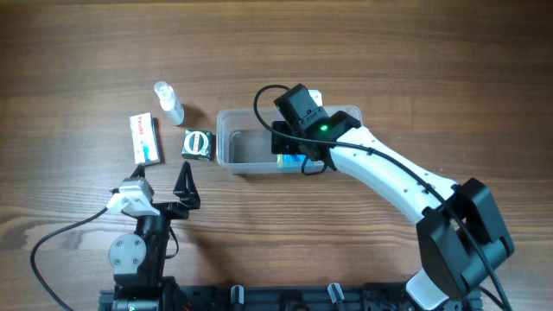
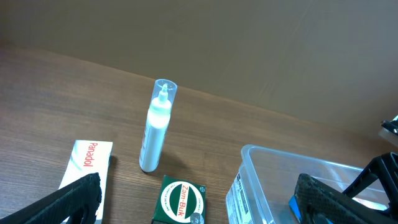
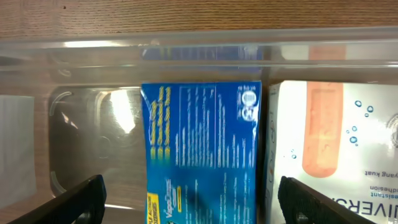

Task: Pack container
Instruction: 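Place blue box in container beside Hansaplast box, open right gripper, then lift right gripper away to the upper right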

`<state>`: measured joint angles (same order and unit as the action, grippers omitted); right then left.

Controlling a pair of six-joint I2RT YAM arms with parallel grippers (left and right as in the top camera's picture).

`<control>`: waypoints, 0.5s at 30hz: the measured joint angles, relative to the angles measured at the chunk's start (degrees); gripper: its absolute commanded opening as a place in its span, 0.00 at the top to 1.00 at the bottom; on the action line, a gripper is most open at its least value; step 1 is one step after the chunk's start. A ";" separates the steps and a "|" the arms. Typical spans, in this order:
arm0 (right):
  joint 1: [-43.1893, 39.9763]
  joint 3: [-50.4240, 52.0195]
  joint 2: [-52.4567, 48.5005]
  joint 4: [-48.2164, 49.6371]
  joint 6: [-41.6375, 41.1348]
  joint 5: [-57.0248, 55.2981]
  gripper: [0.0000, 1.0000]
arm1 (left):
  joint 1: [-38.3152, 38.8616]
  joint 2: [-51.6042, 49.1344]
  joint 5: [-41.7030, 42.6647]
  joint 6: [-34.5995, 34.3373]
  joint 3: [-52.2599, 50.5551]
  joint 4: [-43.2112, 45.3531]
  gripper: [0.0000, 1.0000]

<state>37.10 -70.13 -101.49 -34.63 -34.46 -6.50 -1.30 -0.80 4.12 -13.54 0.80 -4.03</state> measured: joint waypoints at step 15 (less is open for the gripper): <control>-10.16 -7.32 23.54 -20.33 11.58 -15.89 0.00 | 0.00 0.00 0.00 0.00 0.00 0.00 0.00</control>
<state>26.94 -77.45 -77.95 -54.96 -22.87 -22.39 -1.30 -0.80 4.12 -13.54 0.80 -4.03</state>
